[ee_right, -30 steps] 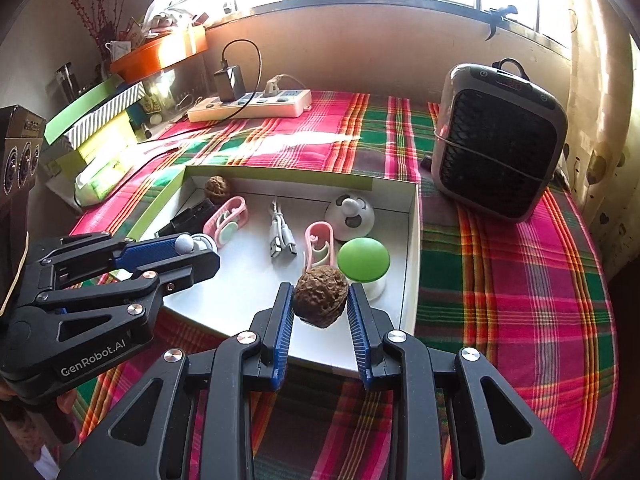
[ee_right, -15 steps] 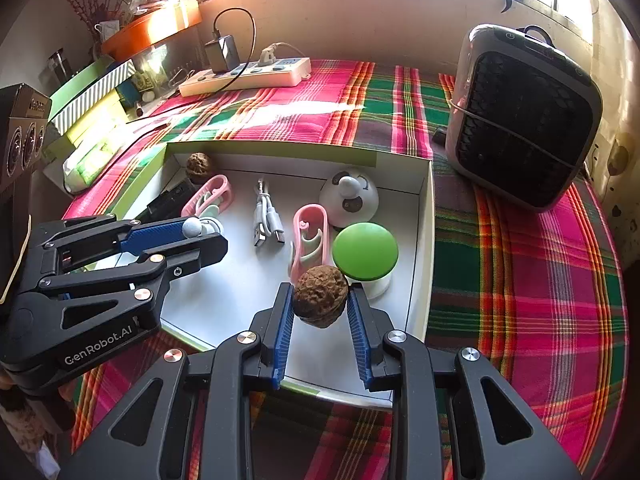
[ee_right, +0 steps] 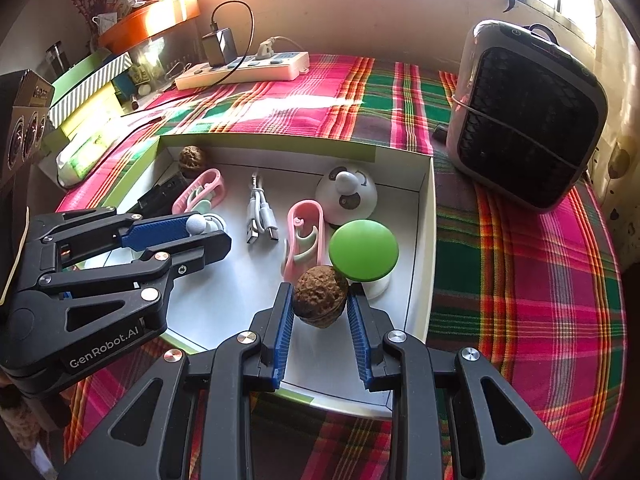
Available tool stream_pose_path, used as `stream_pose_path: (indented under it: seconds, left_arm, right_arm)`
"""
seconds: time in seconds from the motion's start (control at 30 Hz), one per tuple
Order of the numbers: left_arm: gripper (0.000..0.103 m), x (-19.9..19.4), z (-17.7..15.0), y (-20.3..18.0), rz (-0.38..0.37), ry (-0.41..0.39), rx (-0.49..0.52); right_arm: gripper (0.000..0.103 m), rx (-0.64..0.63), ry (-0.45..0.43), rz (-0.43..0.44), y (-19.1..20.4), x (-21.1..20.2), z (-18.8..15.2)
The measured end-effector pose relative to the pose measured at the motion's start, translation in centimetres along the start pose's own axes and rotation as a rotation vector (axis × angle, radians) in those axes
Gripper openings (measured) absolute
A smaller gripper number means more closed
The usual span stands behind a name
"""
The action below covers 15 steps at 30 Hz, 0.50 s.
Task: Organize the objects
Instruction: 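Lift the walnut and white knob and carry both over the box lid, then lower the walnut and white knob into the lid and open both grippers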
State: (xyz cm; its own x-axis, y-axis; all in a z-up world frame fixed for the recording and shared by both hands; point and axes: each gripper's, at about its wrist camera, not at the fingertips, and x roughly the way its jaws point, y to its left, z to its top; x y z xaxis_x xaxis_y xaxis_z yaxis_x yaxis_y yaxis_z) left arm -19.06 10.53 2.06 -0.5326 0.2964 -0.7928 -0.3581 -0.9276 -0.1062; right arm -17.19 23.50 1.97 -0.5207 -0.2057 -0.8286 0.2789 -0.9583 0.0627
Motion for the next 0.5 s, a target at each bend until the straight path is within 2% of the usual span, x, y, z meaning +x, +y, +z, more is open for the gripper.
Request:
stream_pose_path:
  seconds: [0.5]
  left_arm:
    - [0.024,0.09,0.09,-0.12,0.009,0.006,0.003]
  right_arm:
    - [0.028,-0.007,-0.003,-0.009,0.15,0.18,-0.13]
